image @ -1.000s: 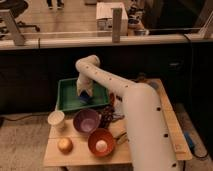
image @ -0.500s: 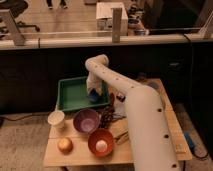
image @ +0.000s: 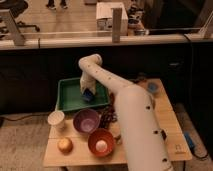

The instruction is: Wipe tray with sponge

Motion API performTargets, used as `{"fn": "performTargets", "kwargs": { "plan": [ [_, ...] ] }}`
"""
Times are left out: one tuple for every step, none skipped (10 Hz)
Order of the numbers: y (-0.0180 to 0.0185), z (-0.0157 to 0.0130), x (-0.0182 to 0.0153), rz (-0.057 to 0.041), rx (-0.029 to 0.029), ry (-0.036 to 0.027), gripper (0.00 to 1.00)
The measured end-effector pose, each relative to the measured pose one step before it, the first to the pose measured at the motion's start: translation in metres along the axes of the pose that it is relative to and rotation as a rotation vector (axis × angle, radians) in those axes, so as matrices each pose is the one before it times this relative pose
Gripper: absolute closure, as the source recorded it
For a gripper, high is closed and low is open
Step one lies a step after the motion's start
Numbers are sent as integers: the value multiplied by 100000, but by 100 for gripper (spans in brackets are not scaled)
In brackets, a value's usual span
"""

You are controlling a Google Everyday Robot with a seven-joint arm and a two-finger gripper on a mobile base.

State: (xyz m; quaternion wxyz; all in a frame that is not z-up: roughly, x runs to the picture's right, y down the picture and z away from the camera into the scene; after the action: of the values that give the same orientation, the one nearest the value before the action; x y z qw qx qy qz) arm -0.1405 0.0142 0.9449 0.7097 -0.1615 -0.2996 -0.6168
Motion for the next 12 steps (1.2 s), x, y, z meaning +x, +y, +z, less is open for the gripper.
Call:
{"fn": "performTargets", "kwargs": {
  "plan": [
    [-421, 171, -294, -1249, -478, -262, 100],
    [-368, 323, -498, -1106, -736, -981, 100],
    [325, 214, -389, 438, -857, -939, 100],
    [631, 74, -134, 898, -568, -439, 100],
    [1371, -19, -128, 1506, -934, -641, 100],
    [1710, -66, -29, 1662, -845, -457, 100],
    [2147, -188, 170, 1760, -820, -161, 100],
    [1913, -199, 237, 956, -494, 14, 100],
    [1639, -167, 390, 693, -382, 331, 100],
    [343, -83, 362, 152, 262, 579, 100],
    [-2, -13, 318, 32, 162, 406, 100],
    [-329, -55, 788, 287, 229, 1190, 100]
  ]
}}
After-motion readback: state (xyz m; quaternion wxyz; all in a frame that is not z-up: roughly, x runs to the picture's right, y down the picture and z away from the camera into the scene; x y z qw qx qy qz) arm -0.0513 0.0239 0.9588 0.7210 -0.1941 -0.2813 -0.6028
